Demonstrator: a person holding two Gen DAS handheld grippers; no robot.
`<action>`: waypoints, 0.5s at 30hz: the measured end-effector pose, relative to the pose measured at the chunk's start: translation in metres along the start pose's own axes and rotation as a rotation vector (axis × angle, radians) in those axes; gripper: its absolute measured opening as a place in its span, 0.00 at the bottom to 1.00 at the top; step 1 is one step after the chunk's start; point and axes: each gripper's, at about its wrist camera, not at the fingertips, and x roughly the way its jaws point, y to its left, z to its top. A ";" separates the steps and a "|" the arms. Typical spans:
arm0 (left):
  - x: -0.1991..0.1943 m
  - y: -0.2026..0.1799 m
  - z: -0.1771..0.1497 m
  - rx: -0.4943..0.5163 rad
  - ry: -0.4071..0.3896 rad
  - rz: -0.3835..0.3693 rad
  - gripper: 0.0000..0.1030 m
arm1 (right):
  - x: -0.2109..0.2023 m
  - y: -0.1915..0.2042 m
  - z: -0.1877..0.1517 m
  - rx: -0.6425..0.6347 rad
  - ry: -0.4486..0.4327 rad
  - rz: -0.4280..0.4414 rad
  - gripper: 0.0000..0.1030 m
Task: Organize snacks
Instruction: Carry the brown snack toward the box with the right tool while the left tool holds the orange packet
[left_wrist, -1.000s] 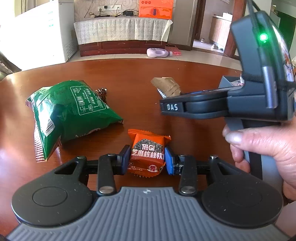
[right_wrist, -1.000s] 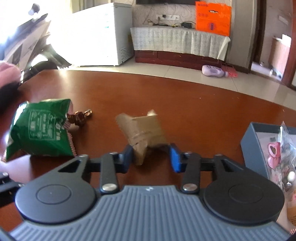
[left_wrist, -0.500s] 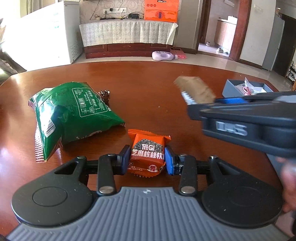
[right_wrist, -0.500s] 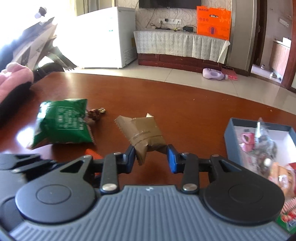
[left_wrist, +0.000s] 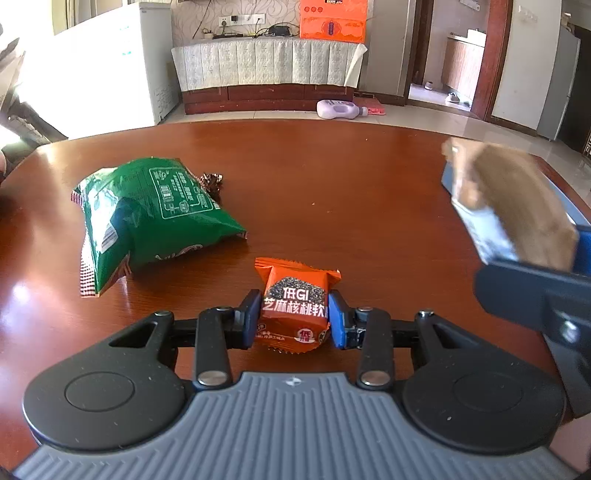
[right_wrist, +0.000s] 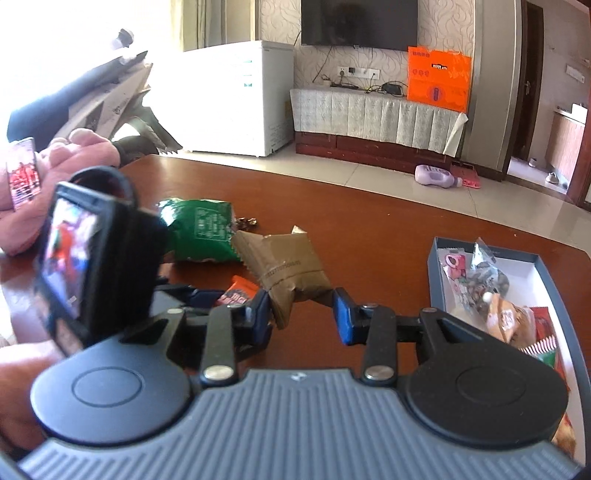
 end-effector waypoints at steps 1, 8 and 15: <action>-0.003 -0.002 0.000 -0.001 -0.005 -0.001 0.42 | -0.005 -0.001 -0.001 0.001 -0.004 -0.001 0.39; -0.027 -0.014 -0.002 -0.011 -0.042 -0.028 0.42 | -0.034 -0.015 -0.008 0.019 -0.034 -0.020 0.39; -0.043 -0.037 -0.003 0.013 -0.079 -0.061 0.42 | -0.058 -0.033 -0.019 0.038 -0.045 -0.057 0.39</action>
